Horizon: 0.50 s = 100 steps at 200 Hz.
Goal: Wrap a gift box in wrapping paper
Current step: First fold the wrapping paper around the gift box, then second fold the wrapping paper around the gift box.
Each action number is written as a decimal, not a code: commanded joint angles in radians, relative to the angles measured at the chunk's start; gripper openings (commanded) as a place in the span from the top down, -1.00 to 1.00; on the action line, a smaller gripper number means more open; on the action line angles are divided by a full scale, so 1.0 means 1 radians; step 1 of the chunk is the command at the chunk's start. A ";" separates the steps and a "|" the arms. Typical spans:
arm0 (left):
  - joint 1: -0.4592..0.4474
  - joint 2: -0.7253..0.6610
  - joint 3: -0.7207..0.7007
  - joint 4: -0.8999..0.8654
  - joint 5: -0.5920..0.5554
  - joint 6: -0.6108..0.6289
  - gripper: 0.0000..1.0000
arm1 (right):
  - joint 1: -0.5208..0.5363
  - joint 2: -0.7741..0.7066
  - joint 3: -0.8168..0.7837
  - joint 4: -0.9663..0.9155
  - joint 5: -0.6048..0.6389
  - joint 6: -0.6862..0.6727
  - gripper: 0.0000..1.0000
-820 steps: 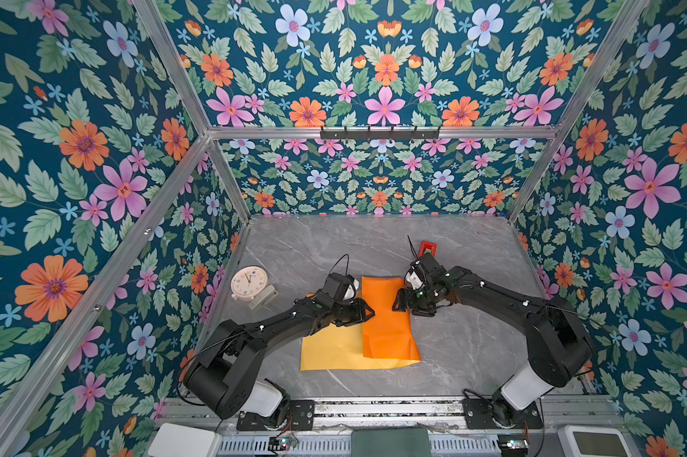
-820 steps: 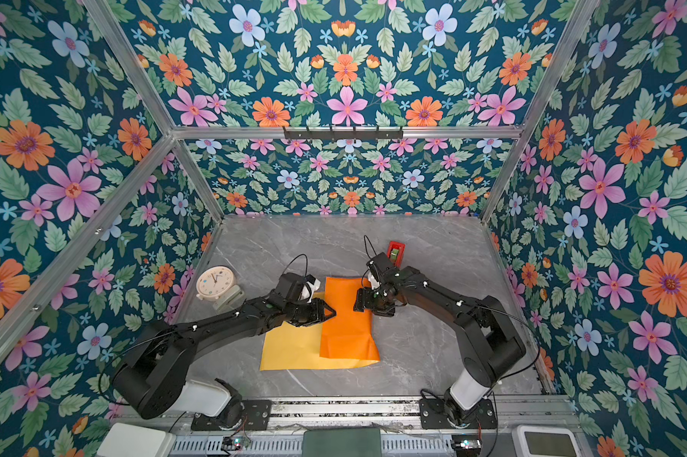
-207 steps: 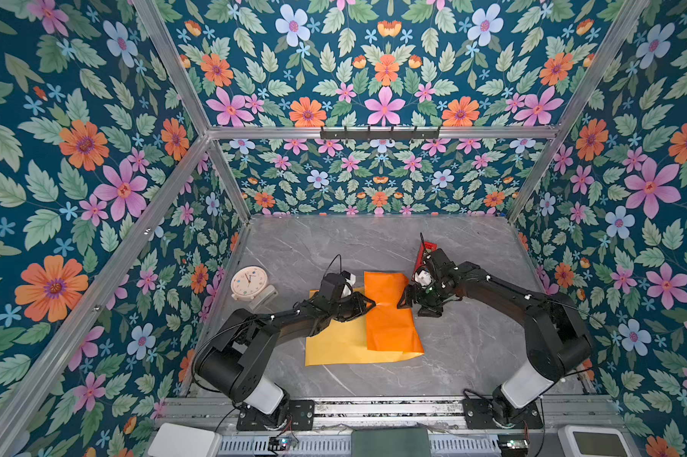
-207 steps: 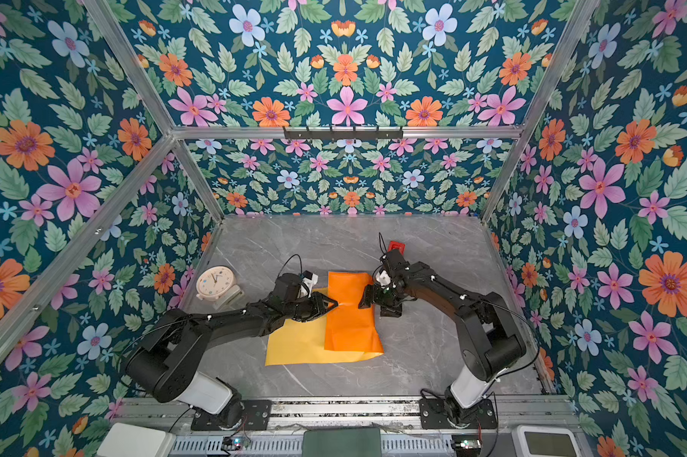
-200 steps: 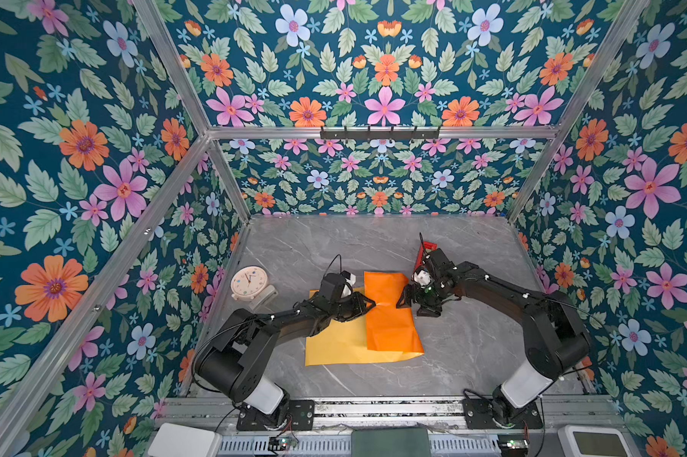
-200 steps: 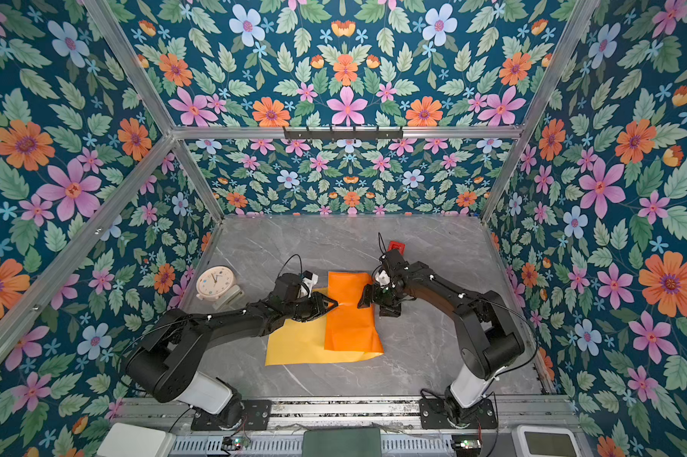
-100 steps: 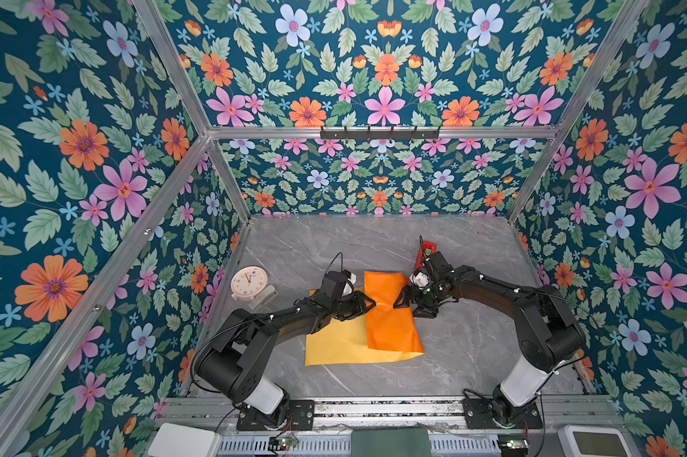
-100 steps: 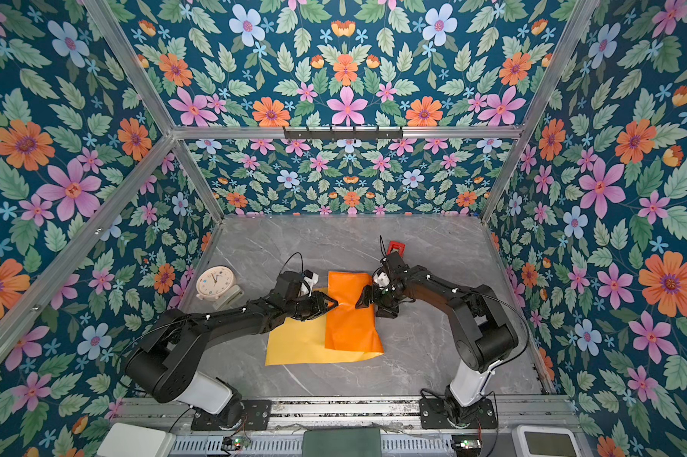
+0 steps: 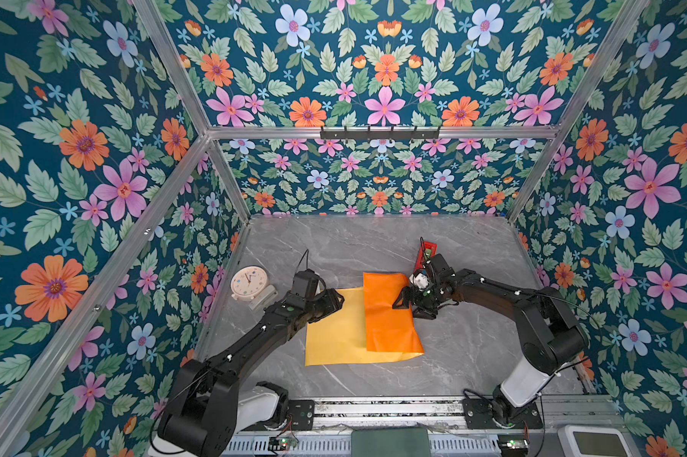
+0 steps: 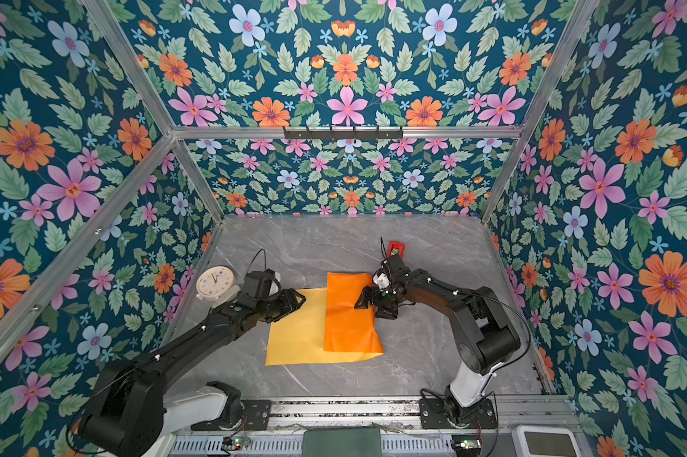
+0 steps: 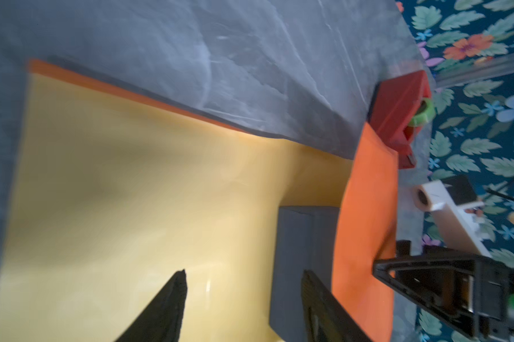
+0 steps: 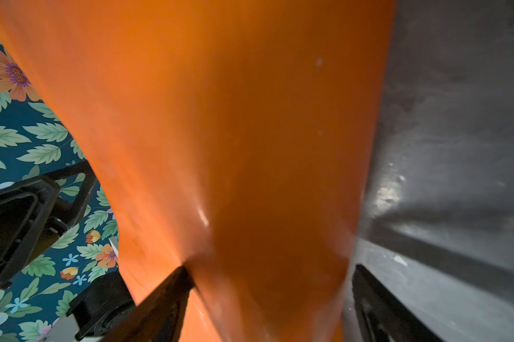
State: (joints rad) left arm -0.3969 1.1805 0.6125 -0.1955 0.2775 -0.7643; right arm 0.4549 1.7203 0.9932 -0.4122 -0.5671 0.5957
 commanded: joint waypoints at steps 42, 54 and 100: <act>0.039 -0.068 -0.036 -0.297 -0.132 -0.007 -0.35 | 0.009 0.000 -0.012 -0.164 0.167 -0.015 -0.71; 0.039 -0.071 -0.019 -0.359 -0.178 -0.001 -0.36 | 0.009 -0.004 -0.011 -0.165 0.166 -0.017 -0.71; 0.038 -0.064 -0.019 -0.470 -0.139 -0.002 -0.42 | 0.009 -0.003 0.005 -0.160 0.152 -0.023 -0.71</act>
State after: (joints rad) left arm -0.3580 1.1053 0.5915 -0.5587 0.1276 -0.7612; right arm 0.4599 1.7008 1.0027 -0.4168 -0.5491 0.5953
